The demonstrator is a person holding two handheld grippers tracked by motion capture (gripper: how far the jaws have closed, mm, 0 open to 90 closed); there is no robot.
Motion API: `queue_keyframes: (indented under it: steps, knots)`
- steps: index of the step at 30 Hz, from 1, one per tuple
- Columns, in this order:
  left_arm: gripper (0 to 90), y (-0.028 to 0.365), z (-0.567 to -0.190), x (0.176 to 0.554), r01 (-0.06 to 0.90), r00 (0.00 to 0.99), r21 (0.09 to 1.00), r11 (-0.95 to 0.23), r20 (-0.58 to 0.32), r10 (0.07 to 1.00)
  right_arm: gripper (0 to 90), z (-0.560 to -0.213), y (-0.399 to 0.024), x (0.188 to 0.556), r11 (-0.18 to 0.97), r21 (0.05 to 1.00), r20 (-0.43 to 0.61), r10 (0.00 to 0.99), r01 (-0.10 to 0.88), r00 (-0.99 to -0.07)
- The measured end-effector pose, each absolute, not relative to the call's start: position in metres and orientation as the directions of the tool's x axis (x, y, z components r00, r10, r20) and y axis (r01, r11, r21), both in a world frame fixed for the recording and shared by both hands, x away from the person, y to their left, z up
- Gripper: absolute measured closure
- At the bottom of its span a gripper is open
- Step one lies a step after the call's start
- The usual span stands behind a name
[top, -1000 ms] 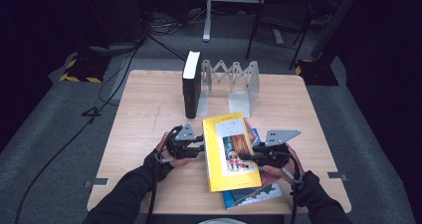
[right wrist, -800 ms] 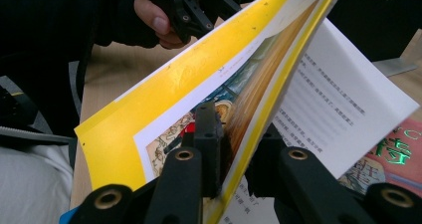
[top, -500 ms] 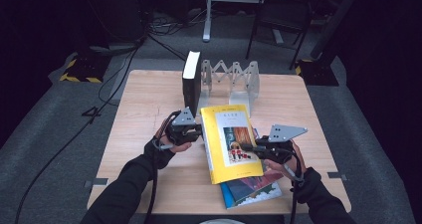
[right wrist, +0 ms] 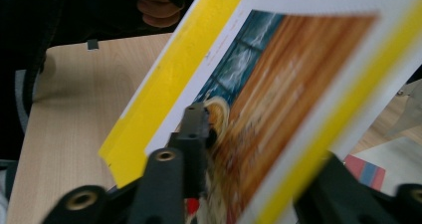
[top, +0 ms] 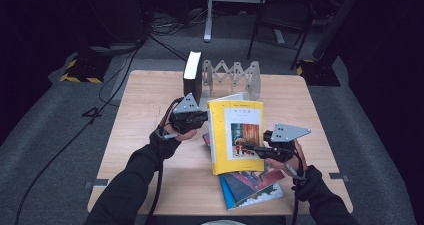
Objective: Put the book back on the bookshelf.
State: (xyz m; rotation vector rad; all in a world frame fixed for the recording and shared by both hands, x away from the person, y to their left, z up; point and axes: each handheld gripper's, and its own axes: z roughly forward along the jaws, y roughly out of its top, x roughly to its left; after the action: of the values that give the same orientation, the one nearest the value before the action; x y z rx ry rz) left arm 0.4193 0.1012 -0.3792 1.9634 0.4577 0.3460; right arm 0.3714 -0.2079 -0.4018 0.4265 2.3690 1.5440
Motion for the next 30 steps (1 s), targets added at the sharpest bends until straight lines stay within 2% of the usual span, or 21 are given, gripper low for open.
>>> queue_keyframes:
  steps: [2,6,8,13,21,26,30]
  knots:
    - [86.6,0.096,-0.377,0.415,0.138,0.888,0.901,-0.411,0.071,0.455,57.4,-0.399,-0.207,0.373,0.375,0.921,-0.06,0.394,0.101,-0.917]
    - [85.3,0.095,-0.378,0.413,0.134,0.885,0.901,-0.412,0.078,0.459,79.6,-0.398,-0.211,0.373,0.344,0.933,-0.041,0.386,0.103,-0.921]
    - [84.1,0.097,-0.378,0.413,0.143,0.89,0.91,-0.388,0.053,0.453,82.8,-0.398,-0.213,0.369,0.346,0.934,-0.057,0.382,0.086,-0.922]
    - [85.9,0.094,-0.368,0.412,0.123,0.892,0.915,-0.383,0.068,0.448,84.0,-0.393,-0.211,0.362,0.357,0.934,-0.127,0.388,0.022,-0.913]
    - [86.0,0.088,-0.35,0.41,0.081,0.885,0.915,-0.396,0.117,0.451,86.8,-0.394,-0.212,0.364,0.33,0.944,-0.183,0.486,-0.014,-0.854]
    - [75.7,0.087,-0.351,0.401,0.074,0.89,0.932,-0.356,0.1,0.446,86.9,-0.399,-0.219,0.354,0.329,0.944,-0.198,0.463,-0.04,-0.864]
    - [65.4,0.082,-0.355,0.391,0.049,0.876,0.924,-0.38,0.142,0.46,86.9,-0.402,-0.227,0.347,0.329,0.944,-0.193,0.453,-0.038,-0.871]
